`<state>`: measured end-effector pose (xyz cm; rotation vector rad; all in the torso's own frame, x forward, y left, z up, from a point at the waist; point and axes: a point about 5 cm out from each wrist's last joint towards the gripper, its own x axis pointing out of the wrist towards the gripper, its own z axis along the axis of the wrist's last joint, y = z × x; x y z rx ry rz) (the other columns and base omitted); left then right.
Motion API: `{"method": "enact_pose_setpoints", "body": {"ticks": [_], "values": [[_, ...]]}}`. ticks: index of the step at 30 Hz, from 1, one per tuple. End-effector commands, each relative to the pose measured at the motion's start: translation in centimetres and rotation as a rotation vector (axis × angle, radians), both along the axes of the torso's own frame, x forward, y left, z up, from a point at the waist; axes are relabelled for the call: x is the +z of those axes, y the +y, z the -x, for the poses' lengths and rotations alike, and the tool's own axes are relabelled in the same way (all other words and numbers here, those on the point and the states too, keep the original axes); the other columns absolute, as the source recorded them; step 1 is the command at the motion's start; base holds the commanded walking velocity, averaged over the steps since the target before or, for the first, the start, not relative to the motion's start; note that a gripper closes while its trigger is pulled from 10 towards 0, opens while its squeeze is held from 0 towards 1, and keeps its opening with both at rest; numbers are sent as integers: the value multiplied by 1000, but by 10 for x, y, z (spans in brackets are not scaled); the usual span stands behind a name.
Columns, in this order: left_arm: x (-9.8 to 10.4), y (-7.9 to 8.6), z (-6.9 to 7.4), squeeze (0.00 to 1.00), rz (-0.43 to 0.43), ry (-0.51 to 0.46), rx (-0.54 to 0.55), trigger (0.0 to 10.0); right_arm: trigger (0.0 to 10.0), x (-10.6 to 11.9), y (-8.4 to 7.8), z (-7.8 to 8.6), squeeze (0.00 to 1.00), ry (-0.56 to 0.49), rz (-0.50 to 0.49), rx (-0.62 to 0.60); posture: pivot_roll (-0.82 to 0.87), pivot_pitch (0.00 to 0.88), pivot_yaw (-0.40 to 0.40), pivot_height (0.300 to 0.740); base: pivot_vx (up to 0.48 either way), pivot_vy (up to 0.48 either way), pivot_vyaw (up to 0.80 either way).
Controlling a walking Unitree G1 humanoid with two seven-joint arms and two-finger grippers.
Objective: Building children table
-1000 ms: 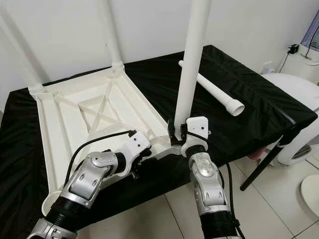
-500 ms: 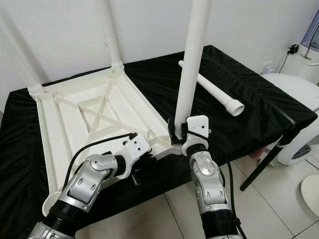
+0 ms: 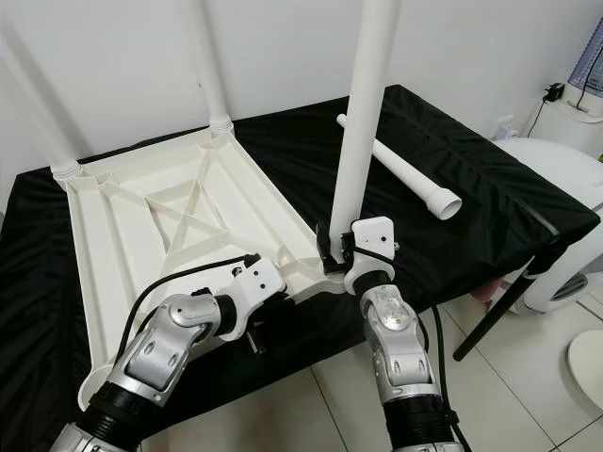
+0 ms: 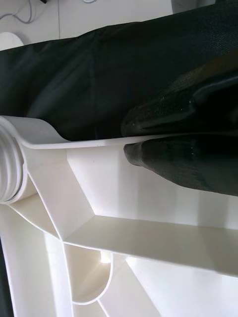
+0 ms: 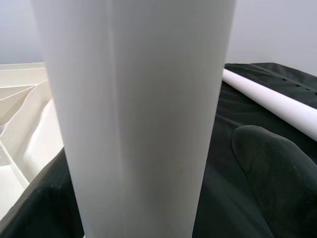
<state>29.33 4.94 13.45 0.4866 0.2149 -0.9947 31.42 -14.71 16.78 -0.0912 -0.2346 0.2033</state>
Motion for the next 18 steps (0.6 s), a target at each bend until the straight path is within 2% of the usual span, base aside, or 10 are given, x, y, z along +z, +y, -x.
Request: {"method": "enact_pose_setpoints", "body": {"ticks": [1,8,11,18], "values": [[-20,13,0,0,-76,20,107,10000,10000,-1,-1,-1,0,4,-3,12,-130,68,89,740,0,0,0],[-20,16,-2,0,-91,13,117,10000,10000,-2,-1,1,0,17,20,89,-130,65,85,740,0,0,0],[-19,17,-3,0,-93,6,117,10000,10000,-3,-1,3,0,38,35,173,-129,68,82,740,0,0,0],[-18,17,-4,0,-92,3,115,10000,10000,-2,-2,4,0,42,57,231,-130,71,81,740,0,0,0]]}}
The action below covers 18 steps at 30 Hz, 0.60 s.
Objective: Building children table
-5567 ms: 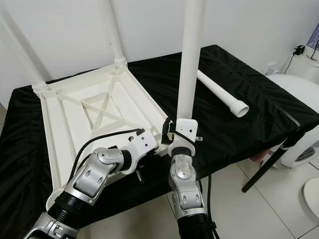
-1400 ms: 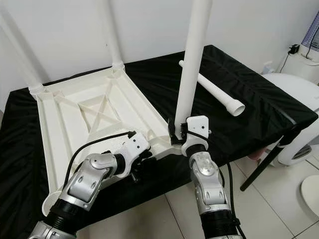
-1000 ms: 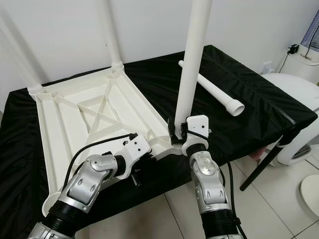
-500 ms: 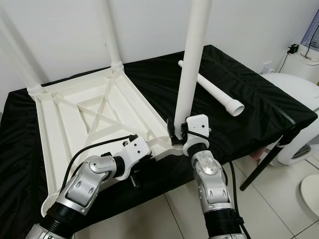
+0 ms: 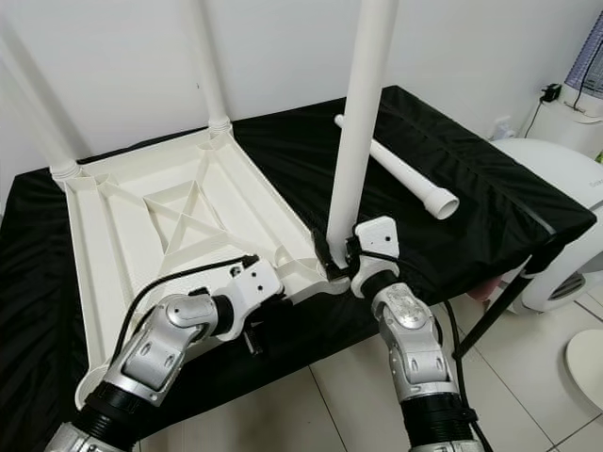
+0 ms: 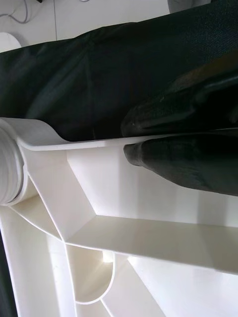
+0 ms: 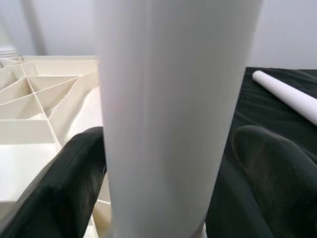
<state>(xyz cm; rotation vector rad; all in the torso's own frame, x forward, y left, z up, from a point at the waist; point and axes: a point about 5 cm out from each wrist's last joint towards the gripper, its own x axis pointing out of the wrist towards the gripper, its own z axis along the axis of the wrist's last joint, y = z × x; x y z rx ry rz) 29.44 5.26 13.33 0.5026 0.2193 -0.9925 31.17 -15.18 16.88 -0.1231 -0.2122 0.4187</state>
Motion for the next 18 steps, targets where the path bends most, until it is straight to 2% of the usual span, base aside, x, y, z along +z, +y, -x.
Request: {"method": "enact_pose_setpoints", "body": {"ticks": [1,9,18], "values": [[-16,13,-3,0,-75,6,115,10000,10000,-2,2,2,0,17,10,50,-130,73,82,740,0,0,0],[-12,15,-5,0,-81,-8,111,10000,10000,3,-10,2,0,39,71,215,-129,75,83,740,0,0,0],[-10,15,-6,0,-77,-15,109,10000,10000,4,-21,-3,0,56,114,272,-124,80,79,740,0,0,0]]}}
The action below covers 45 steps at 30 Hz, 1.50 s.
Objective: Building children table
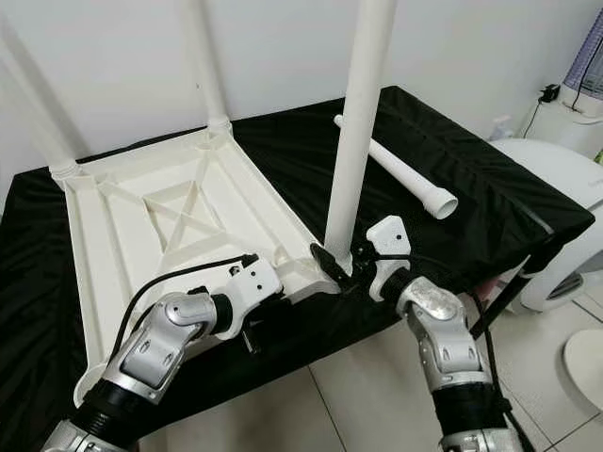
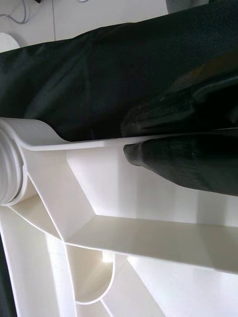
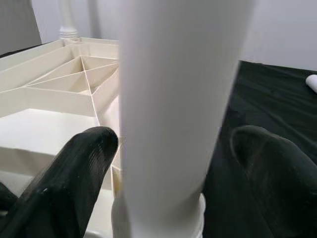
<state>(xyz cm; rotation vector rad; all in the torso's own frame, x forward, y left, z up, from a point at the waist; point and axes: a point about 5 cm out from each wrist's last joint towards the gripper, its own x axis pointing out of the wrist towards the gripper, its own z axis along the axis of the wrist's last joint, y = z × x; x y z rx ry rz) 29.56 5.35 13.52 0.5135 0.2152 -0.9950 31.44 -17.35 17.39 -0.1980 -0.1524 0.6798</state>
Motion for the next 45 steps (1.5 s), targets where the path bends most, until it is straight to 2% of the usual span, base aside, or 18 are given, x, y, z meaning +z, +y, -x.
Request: {"method": "enact_pose_setpoints", "body": {"ticks": [1,7,26,27,32,33,34,35,38,39,40,41,42,45], "values": [[-11,14,-4,0,-68,-9,116,10000,10000,-2,0,-1,0,13,3,50,-124,80,79,740,0,0,0],[-9,13,-5,0,-61,-13,115,10000,10000,-4,-2,-8,0,49,42,139,-119,80,84,740,0,0,0],[-5,13,-5,0,-57,-17,112,10000,10000,-2,6,-24,0,65,74,226,-114,83,85,740,0,0,0],[-5,13,-5,0,-56,-16,112,10000,4902,-2,7,-24,0,70,74,238,-113,80,80,740,0,0,0],[-6,13,-4,0,-55,-15,112,10000,4745,-3,7,-24,0,69,81,241,-115,79,81,740,0,0,0],[-6,12,-4,0,-56,-14,110,10000,2784,-4,7,-25,0,69,84,244,-116,78,81,740,0,0,0],[-6,12,-4,0,-57,-15,107,10000,1882,-4,7,-25,0,70,87,248,-117,80,81,740,0,0,0],[-6,12,-3,0,-57,-15,106,10000,510,-5,8,-26,0,71,89,251,-117,80,81,740,0,0,0],[-6,11,-4,0,-57,-16,104,10000,510,-5,8,-26,0,72,92,259,-117,80,81,740,0,0,0],[-6,11,-4,0,-56,-16,103,10000,2314,-6,9,-26,0,74,95,259,-117,80,81,740,0,0,0],[-5,11,-4,0,-55,-16,102,10000,2314,-6,9,-26,0,74,97,259,-117,80,81,740,0,0,0],[-6,11,-4,0,-55,-16,102,10000,8784,-7,9,-26,0,74,98,260,-118,73,80,740,0,0,0],[-6,11,-4,0,-55,-16,102,10000,9922,-8,8,-26,0,74,100,255,-118,73,80,740,0,0,0],[-6,10,-3,0,-55,-16,102,10000,10000,-8,8,-26,0,71,100,249,-118,73,80,740,0,0,0]]}}
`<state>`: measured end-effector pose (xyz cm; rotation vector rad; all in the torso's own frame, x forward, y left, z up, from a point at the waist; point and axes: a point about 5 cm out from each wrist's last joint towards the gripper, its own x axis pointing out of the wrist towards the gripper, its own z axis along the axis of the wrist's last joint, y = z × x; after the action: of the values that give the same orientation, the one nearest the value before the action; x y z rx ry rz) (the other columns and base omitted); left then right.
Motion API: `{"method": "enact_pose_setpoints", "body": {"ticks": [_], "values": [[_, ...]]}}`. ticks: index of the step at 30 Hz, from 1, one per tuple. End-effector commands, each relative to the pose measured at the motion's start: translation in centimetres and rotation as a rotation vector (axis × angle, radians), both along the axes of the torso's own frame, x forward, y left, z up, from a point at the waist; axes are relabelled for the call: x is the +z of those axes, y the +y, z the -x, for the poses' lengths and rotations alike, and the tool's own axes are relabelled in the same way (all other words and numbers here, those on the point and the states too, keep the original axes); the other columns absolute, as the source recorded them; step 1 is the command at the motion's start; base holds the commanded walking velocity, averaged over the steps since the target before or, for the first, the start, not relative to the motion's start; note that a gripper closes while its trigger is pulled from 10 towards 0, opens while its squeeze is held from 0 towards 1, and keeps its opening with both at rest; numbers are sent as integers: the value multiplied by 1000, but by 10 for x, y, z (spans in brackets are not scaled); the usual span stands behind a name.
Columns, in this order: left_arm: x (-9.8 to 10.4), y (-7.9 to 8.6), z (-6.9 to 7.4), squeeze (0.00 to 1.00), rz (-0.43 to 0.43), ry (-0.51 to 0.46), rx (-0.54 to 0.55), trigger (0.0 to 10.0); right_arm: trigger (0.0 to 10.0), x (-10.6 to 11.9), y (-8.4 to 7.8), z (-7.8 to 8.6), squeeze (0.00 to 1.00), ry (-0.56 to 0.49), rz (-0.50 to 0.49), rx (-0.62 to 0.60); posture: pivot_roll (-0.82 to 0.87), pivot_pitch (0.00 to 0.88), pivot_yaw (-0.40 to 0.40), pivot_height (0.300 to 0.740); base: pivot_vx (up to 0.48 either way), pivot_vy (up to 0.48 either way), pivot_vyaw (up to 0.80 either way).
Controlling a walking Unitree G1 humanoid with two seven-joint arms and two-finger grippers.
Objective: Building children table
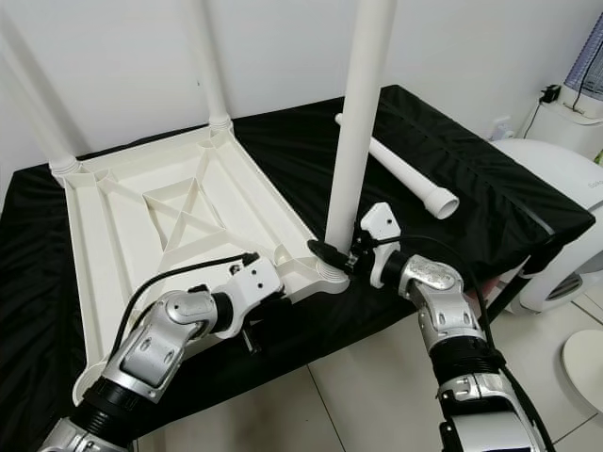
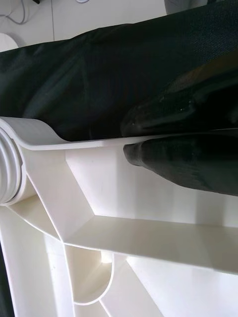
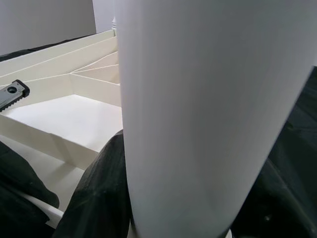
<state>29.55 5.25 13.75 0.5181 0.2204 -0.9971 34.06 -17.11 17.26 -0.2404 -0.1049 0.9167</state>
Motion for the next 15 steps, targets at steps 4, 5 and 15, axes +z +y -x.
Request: {"method": "enact_pose_setpoints", "body": {"ticks": [4,5,15], "values": [[-8,11,-3,0,-47,-18,104,10000,10000,-9,3,3,0,19,9,-6,-120,68,78,740,0,0,0],[-8,11,-3,0,-46,-18,105,10000,10000,-11,1,4,0,20,-3,-22,-120,68,78,740,0,0,0],[-8,11,-2,0,-36,-14,110,10000,10000,-17,-9,10,0,14,-90,-157,-127,64,77,740,0,0,0]]}}
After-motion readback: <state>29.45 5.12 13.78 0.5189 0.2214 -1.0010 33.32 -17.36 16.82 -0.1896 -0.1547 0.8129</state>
